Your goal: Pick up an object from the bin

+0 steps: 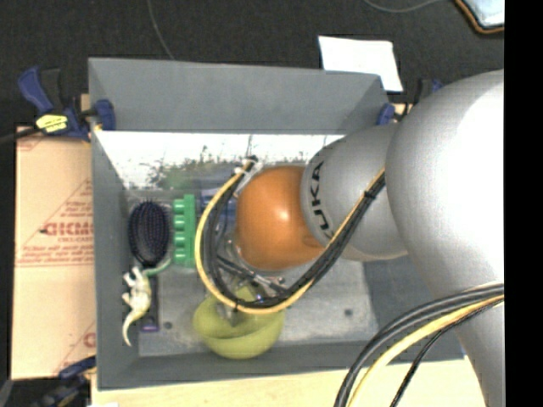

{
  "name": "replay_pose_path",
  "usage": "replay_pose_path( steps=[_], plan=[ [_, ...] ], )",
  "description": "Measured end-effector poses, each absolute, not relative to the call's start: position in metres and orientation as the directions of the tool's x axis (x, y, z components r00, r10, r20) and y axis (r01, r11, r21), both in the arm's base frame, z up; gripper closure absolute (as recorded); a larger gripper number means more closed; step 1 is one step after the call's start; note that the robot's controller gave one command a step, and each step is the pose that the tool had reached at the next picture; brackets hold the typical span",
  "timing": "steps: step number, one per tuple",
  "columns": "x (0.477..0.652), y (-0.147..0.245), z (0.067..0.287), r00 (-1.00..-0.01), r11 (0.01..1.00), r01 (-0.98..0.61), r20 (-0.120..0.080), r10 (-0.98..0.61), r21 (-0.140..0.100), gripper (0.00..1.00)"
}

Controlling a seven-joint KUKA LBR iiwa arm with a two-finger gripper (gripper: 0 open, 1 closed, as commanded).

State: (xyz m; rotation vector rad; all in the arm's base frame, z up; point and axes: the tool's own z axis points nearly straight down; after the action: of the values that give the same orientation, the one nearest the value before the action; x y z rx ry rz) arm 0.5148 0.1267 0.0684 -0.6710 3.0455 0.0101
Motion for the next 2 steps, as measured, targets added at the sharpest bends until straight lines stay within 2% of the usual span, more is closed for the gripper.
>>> replay_pose_path(
  steps=[1, 2],
  plan=[
    [0.5081, 0.1320, 0.0803, -0.818, 0.819, -0.573, -0.045, -0.573, -0.011, 0.00],
    [0.5081, 0.1320, 0.0801, -0.819, 0.820, -0.573, -0.045, -0.573, -0.011, 0.00]
  ],
)
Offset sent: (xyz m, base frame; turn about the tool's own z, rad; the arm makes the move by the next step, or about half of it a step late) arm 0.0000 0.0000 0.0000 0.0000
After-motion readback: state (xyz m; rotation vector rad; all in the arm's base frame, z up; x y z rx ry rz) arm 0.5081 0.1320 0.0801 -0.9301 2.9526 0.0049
